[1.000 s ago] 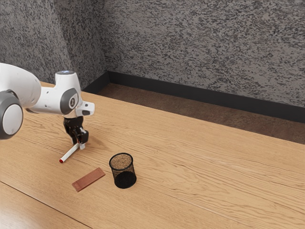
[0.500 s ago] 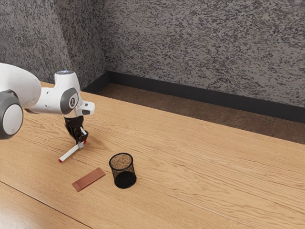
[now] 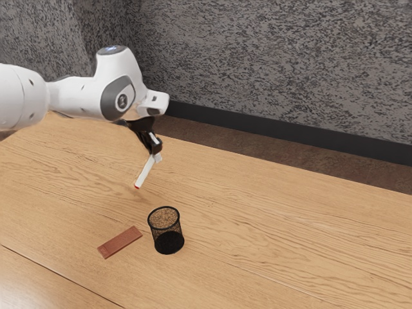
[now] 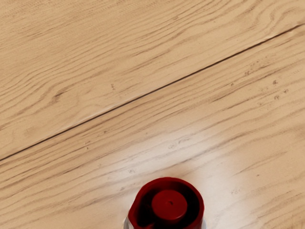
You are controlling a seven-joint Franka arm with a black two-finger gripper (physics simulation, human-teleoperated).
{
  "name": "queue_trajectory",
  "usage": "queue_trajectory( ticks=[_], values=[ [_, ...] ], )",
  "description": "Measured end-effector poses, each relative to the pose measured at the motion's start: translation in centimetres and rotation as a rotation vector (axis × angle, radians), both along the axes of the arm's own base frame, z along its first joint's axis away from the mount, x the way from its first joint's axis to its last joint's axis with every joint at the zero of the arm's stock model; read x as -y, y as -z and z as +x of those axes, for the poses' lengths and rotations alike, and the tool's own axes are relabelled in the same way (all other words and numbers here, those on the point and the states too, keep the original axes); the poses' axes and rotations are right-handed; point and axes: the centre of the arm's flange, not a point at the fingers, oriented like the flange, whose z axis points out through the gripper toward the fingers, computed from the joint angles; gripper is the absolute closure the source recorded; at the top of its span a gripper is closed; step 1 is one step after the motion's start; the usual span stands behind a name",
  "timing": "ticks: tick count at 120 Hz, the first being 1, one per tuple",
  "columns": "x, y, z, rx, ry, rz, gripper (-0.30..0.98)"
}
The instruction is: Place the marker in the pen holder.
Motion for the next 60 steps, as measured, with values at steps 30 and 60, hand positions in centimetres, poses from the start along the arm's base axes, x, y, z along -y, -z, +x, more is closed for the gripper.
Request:
queue_trajectory(
  ticks=[30,60],
  values=[
    [5.7,-1.9,-4.4,0.024,-0.002,-0.167,0.78],
    [7.8,-0.2,-7.0,0.012,-0.054,-0.281,0.78]
  ],
)
